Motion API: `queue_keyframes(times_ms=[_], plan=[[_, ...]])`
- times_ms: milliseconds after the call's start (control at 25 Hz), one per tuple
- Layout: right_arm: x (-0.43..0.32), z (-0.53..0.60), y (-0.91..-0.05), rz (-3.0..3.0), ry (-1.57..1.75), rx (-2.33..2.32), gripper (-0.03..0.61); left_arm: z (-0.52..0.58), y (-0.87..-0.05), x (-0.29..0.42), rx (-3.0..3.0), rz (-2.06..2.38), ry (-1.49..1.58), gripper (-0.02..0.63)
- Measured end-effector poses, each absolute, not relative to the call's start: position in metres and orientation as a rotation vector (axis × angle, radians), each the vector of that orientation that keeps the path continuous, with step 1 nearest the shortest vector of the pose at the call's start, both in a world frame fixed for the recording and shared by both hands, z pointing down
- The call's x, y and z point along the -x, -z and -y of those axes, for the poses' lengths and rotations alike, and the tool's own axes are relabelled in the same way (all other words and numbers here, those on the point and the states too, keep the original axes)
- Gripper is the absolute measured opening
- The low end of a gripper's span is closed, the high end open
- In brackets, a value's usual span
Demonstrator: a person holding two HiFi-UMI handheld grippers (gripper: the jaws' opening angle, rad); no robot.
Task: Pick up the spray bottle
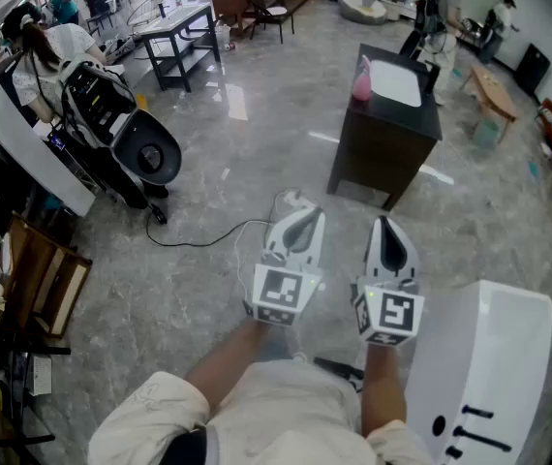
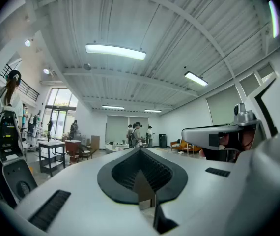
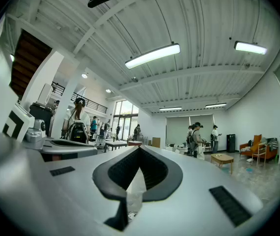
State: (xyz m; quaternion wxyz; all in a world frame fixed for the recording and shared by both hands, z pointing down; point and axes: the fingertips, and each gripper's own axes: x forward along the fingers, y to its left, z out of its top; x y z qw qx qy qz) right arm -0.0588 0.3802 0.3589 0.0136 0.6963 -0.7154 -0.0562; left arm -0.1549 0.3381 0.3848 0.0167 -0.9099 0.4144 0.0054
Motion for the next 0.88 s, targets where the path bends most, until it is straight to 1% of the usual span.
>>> queue_keyframes(times_ms=[520,680,880], plan=[[0.055,-0.364,-0.366,2.223,0.165,-2.149,0.005,-0.327,-0.392,0.150,2.836,-1.306,-0.034,0.002],[0.050,-0.352,-0.368,2.221,0.116,-2.181,0.006,-0.312,-0.397,0.152,2.818,-1.350,0.024,0.002],[0.048,-0.331,-0.368,2.213,0.109,-2.201,0.006,-0.288,-0.396,0.154,2.840,-1.361,-0.003,0.002]])
